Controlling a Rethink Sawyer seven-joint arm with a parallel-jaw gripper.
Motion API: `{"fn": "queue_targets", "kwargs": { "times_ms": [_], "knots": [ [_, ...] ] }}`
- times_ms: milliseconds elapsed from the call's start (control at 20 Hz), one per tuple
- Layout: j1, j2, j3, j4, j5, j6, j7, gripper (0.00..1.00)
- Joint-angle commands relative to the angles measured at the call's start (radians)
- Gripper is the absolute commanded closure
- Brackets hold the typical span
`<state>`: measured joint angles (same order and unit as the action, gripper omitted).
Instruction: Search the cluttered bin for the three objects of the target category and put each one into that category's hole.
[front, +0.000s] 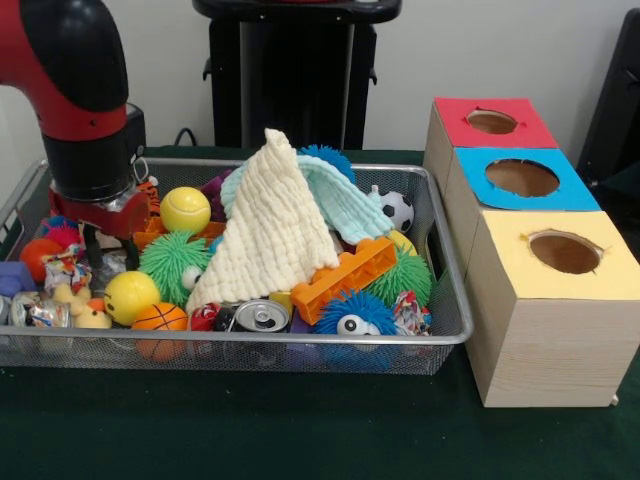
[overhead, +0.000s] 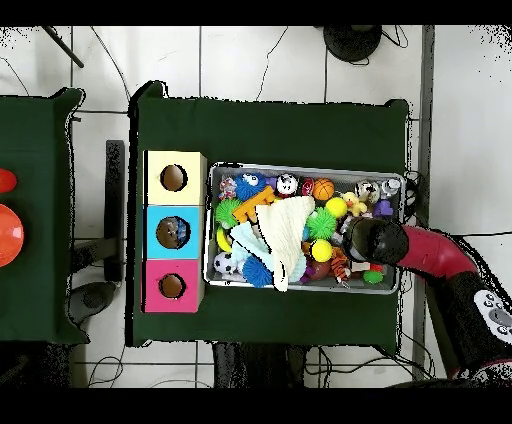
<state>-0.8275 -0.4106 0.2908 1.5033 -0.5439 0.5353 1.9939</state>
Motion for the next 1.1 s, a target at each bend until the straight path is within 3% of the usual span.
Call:
{"fn": "queue_targets", "kwargs": {
  "times_ms": [50, 300, 850, 1100],
  "knots": [
    [0.011, 0.071, 0.036, -0.077, -0.086, -0.057, -0.112, 0.00],
    [-0.008, 0.097, 0.064, -0.106, -0.098, -0.006, -0.207, 0.00],
    [0.056, 0.104, 0.007, -0.165, -0.182, 0.012, -0.188, 0.00],
    [0.052, 0.110, 0.015, -0.167, -0.185, 0.032, -0.184, 0.00]
  ]
}}
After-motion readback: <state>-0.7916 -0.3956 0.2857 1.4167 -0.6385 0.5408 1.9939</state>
